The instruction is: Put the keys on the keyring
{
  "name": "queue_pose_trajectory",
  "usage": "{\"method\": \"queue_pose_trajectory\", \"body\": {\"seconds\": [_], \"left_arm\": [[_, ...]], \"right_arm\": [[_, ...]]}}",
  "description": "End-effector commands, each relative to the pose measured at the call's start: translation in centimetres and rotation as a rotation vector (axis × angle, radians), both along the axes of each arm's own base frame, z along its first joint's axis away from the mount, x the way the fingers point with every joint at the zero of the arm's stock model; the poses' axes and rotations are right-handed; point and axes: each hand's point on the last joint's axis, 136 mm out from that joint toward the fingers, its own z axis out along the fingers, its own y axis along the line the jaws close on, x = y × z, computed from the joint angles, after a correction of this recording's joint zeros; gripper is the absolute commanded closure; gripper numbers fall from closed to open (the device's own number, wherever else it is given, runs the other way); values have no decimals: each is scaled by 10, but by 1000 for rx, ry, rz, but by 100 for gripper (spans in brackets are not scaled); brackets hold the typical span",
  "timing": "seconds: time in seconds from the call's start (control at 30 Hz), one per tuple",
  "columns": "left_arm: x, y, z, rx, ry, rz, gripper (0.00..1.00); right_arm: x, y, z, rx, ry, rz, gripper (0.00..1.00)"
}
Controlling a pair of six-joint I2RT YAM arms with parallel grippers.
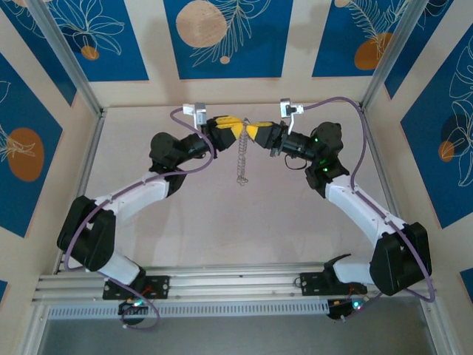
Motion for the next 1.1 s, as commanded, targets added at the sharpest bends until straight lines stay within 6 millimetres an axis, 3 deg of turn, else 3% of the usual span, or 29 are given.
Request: {"method": "queue_pose_trajectory", "body": {"seconds": [0.0,0.13,0.27,0.57,0.8,1.07], "left_arm": [[-3,20,19,-3,-68,28,64],[1,30,18,66,-79,42,54],[5,27,5,200,-77,34,48],[1,19,-22,461,-99,-34,40],[-6,14,-27,510,-98,-124,40],[-10,10,-29,526,-79,-201,51]], "right_arm": [[-1,-10,16,-39,-53,-36,100],[6,-17,12,-103,-45,-46,100],[10,-24,6,-164,-46,-16,100],[-3,-11,-5,-279,-51,236,100],[-14,1,-9,-311,-46,327,100],[-25,7,-12,-313,-46,368,100]]}}
